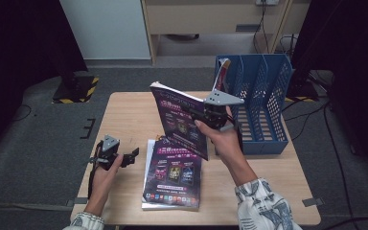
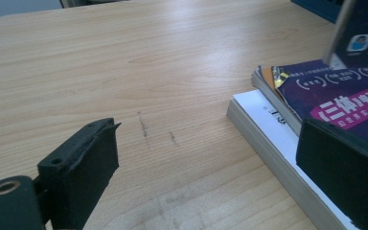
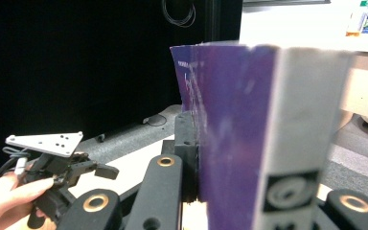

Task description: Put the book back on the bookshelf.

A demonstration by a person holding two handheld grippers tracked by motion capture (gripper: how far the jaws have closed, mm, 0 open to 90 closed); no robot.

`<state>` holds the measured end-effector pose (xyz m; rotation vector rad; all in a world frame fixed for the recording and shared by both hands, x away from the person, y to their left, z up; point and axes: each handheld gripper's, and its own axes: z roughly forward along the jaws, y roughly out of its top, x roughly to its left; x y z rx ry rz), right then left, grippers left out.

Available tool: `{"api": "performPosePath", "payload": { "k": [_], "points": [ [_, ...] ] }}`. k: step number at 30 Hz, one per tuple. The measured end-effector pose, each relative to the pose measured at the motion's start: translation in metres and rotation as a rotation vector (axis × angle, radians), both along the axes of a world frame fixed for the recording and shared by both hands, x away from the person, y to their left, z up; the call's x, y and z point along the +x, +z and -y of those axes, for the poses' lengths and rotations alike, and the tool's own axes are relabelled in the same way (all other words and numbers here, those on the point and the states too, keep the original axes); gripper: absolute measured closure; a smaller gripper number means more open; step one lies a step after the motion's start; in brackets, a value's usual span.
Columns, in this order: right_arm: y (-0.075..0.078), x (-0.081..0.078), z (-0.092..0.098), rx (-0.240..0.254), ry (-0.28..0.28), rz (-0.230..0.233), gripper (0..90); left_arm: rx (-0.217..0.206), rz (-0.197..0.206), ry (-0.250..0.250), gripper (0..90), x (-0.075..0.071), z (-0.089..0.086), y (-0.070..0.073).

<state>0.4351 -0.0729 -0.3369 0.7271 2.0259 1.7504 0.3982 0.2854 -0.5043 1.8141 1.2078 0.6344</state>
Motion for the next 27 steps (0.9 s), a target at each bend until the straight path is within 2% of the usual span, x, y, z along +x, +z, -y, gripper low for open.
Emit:
{"api": "performPosePath", "payload": {
  "k": [4,9,17,27],
  "points": [
    [0.002,-0.005,0.006,0.011,0.002,-0.003,82.4,0.010,-0.015,0.020,6.7,0.002,-0.002,-0.003],
    [0.004,-0.011,0.013,0.022,0.002,-0.006,82.4,0.019,-0.032,0.022,5.2,0.002,-0.004,-0.005],
    [0.003,-0.020,0.022,0.017,0.006,-0.011,82.4,0.036,-0.042,0.022,5.1,0.002,-0.003,-0.007],
    [-0.001,-0.026,0.041,0.026,-0.004,-0.023,82.4,0.044,-0.051,0.025,5.1,0.002,-0.003,-0.008]
  ]
}}
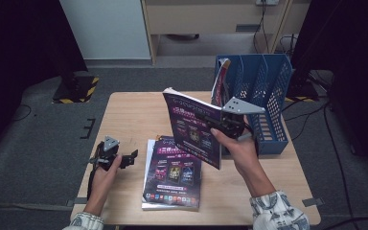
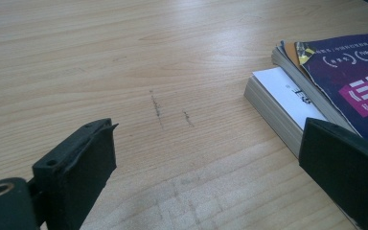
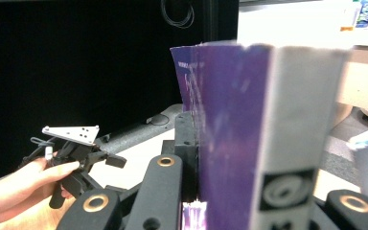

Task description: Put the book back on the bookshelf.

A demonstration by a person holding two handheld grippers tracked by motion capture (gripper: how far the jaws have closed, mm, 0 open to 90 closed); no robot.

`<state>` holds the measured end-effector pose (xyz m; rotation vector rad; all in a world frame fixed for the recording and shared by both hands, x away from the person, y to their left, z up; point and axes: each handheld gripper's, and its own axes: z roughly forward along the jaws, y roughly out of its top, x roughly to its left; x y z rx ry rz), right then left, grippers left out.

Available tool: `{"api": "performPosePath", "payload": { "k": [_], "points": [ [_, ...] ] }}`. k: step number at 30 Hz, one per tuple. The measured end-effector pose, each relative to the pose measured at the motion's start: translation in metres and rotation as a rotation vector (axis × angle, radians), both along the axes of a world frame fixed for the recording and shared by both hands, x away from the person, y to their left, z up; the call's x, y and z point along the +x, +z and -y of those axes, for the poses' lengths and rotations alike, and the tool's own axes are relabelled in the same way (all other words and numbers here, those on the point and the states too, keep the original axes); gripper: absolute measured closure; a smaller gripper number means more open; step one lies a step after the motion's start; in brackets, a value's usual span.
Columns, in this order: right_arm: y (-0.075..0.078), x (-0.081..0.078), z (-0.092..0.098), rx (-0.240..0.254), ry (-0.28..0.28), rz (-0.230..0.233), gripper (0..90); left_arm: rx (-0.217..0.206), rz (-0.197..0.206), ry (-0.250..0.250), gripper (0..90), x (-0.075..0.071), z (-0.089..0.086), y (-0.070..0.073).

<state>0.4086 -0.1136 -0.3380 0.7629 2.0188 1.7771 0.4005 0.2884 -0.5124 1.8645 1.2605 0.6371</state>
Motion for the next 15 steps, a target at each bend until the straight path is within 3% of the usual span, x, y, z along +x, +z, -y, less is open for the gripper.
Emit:
{"api": "performPosePath", "payload": {
  "k": [15],
  "points": [
    [-0.005,-0.016,0.034,-0.010,-0.022,-0.010,82.3,0.008,-0.005,-0.003,5.1,0.001,0.001,-0.001]
  ]
}}
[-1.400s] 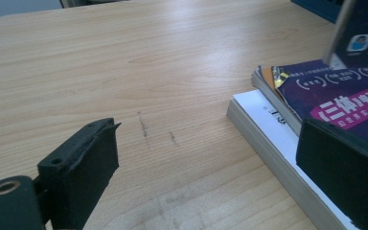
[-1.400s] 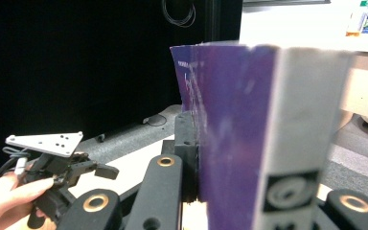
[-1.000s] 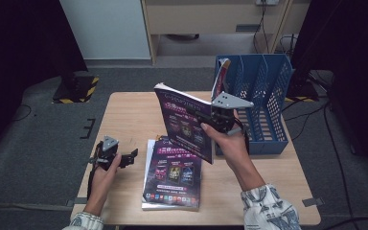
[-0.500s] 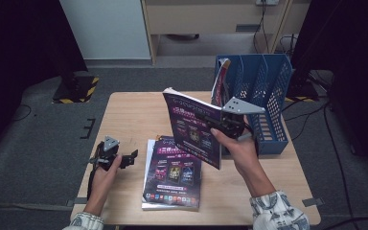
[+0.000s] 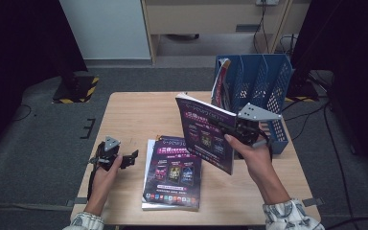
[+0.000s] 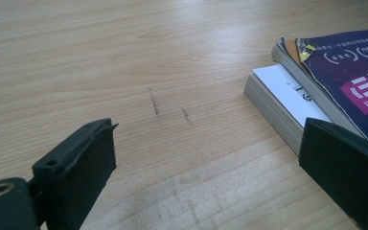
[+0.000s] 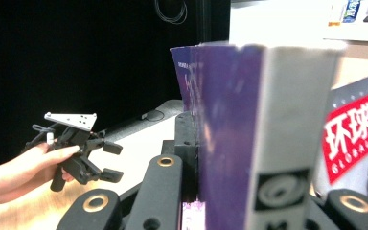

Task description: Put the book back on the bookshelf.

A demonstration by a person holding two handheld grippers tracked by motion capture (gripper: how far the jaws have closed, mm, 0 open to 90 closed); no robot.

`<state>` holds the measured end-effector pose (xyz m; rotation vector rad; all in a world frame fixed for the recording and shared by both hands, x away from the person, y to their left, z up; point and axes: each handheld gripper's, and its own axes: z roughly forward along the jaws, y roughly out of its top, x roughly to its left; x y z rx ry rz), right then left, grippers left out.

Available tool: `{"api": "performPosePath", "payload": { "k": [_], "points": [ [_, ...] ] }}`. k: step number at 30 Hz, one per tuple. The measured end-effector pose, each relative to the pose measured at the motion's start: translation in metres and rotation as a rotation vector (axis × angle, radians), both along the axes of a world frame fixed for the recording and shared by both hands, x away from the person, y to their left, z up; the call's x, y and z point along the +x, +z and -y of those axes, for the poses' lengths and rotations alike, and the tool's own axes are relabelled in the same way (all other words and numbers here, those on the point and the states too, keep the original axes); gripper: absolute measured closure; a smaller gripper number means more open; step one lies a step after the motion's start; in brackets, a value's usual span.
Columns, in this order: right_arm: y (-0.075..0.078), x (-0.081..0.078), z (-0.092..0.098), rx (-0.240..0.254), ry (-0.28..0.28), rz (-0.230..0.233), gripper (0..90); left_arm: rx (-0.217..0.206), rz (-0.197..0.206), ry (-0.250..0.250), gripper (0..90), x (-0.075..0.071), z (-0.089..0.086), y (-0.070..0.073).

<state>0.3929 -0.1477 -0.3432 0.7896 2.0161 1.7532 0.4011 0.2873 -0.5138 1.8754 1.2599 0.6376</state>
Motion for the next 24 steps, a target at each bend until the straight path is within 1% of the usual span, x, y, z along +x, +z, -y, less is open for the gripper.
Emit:
{"api": "performPosePath", "payload": {
  "k": [11,24],
  "points": [
    [-0.006,-0.010,0.021,-0.001,-0.019,-0.010,82.3,0.001,-0.001,0.001,5.1,0.000,-0.001,0.000],
    [-0.012,-0.024,0.043,0.029,-0.043,-0.016,82.3,-0.002,0.004,0.003,5.1,0.000,-0.001,0.001]
  ]
}}
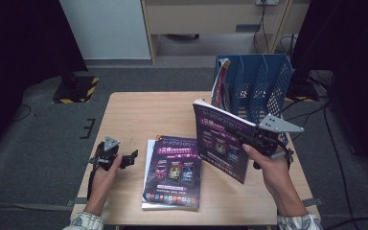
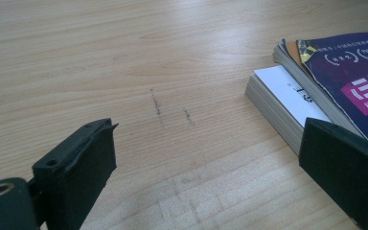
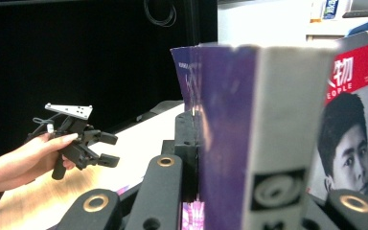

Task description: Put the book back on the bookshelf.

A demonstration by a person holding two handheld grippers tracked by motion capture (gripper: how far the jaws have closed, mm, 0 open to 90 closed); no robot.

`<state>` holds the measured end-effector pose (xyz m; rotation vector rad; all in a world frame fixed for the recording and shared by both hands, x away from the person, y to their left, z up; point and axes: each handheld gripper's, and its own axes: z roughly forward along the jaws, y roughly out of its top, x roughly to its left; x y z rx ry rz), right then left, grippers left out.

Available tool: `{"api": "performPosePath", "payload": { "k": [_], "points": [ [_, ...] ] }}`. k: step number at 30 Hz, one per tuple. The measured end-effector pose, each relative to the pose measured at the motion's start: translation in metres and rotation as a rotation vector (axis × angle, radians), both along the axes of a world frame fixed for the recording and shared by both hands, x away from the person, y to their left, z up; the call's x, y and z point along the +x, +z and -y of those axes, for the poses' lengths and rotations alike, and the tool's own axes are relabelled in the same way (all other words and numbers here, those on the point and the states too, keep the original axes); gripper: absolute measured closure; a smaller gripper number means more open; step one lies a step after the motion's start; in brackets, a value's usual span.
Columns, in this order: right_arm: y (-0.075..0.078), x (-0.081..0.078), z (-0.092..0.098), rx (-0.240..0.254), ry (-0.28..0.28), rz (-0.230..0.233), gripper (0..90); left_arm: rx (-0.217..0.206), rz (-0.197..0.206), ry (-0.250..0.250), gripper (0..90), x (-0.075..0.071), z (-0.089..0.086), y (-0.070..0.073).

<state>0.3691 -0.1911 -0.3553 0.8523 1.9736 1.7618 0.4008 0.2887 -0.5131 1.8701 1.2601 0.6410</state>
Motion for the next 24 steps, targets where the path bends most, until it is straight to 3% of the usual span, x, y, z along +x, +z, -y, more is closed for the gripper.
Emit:
{"api": "performPosePath", "payload": {
  "k": [11,24],
  "points": [
    [0.006,-0.014,0.019,0.011,-0.022,0.004,82.3,-0.004,0.007,0.011,5.2,-0.001,-0.001,0.001],
    [0.039,-0.021,0.050,0.038,-0.097,0.019,82.3,-0.005,0.007,0.011,5.2,-0.001,-0.002,0.001]
  ]
}}
